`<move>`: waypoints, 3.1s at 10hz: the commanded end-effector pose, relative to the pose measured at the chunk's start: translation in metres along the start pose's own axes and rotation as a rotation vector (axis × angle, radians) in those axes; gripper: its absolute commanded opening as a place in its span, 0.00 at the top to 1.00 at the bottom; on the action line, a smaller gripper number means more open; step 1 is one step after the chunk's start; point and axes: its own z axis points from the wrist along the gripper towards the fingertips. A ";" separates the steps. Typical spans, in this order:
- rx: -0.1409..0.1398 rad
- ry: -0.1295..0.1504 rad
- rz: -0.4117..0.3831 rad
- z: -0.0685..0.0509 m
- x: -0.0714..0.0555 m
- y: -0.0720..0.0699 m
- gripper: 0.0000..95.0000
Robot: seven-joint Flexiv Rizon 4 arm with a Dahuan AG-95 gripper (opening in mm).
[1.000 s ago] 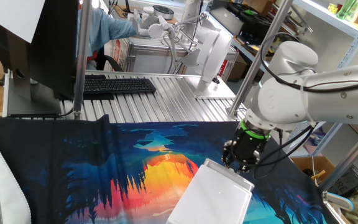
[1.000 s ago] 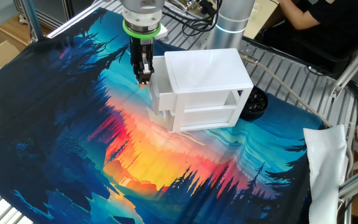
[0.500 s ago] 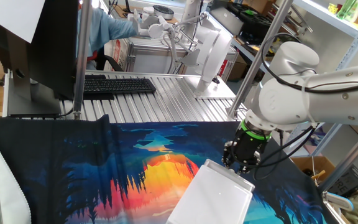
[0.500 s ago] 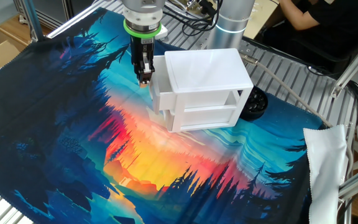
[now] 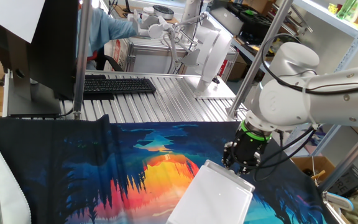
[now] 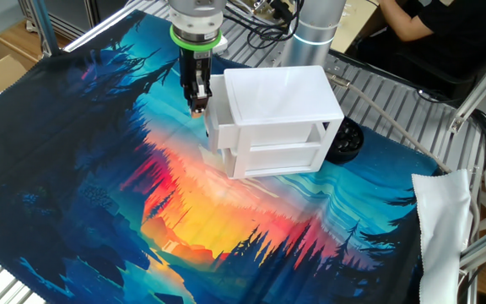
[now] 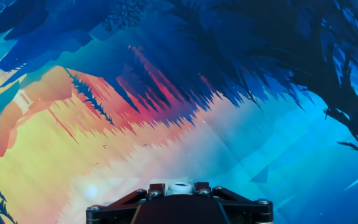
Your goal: Grasp the handle and close the drawer
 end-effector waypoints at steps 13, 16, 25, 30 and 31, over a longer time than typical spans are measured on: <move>0.004 0.004 0.018 -0.001 0.026 -0.001 1.00; 0.007 0.006 0.024 0.000 0.030 -0.002 1.00; 0.014 0.011 0.034 0.000 0.045 -0.003 1.00; 0.018 0.014 0.040 -0.002 0.053 -0.001 1.00; 0.018 0.014 0.039 -0.002 0.053 0.000 1.00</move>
